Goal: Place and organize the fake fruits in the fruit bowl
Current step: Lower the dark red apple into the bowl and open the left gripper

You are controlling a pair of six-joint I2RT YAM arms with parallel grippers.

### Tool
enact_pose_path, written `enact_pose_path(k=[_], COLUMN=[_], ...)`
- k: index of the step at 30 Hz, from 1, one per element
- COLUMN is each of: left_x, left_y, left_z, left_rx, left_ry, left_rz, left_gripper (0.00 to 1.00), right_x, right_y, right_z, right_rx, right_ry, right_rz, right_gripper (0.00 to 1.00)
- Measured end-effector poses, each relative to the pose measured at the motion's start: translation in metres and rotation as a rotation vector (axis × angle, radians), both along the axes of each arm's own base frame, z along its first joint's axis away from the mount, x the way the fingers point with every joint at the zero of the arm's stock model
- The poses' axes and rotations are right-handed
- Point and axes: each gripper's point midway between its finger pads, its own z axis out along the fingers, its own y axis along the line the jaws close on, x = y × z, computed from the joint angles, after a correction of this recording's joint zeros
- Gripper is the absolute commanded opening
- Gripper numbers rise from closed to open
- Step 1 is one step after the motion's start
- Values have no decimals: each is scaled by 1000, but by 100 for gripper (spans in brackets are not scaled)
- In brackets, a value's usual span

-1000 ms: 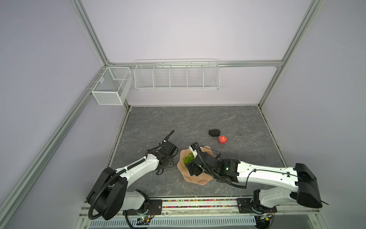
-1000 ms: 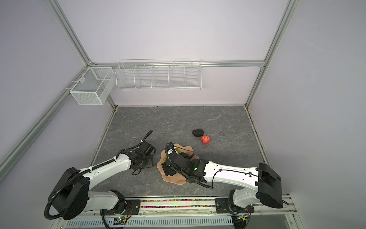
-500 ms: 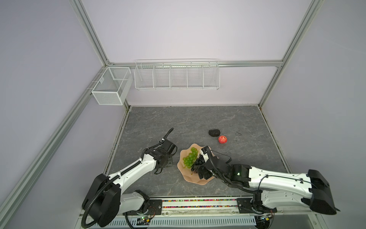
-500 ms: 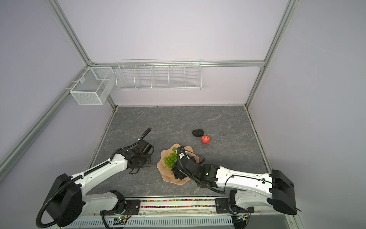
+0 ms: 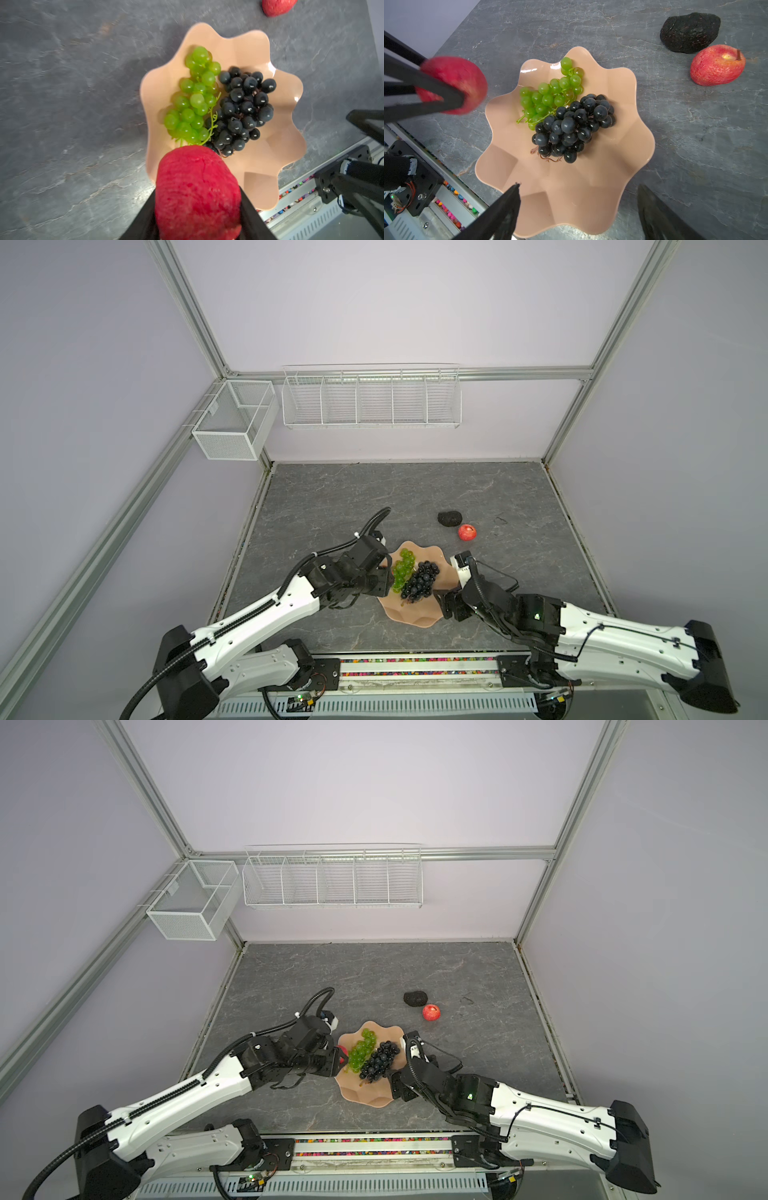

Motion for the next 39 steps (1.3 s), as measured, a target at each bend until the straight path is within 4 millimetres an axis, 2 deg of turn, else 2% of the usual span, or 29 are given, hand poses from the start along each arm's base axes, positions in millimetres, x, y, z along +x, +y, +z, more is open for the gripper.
enact_pose_path(k=[6, 19, 25, 33, 39], left_x=[-14, -13, -13, -14, -13], left_y=[-15, -23, -24, -24, -29], left_z=[-31, -59, -64, -65, -53], left_rx=[98, 196, 212, 218, 189], left_ry=[65, 99, 105, 106, 83], left_rz=[-69, -112, -122, -128, -142], left_gripper=[47, 54, 65, 72, 75], right_x=[0, 0, 3, 5, 7], right_y=[-1, 0, -2, -4, -11], right_z=[0, -6, -6, -6, -8], right_rx=[3, -20, -23, -25, -35], right_ry=[3, 11, 12, 11, 18], right_rz=[-4, -4, -16, -25, -43], right_gripper=[89, 89, 89, 89, 89])
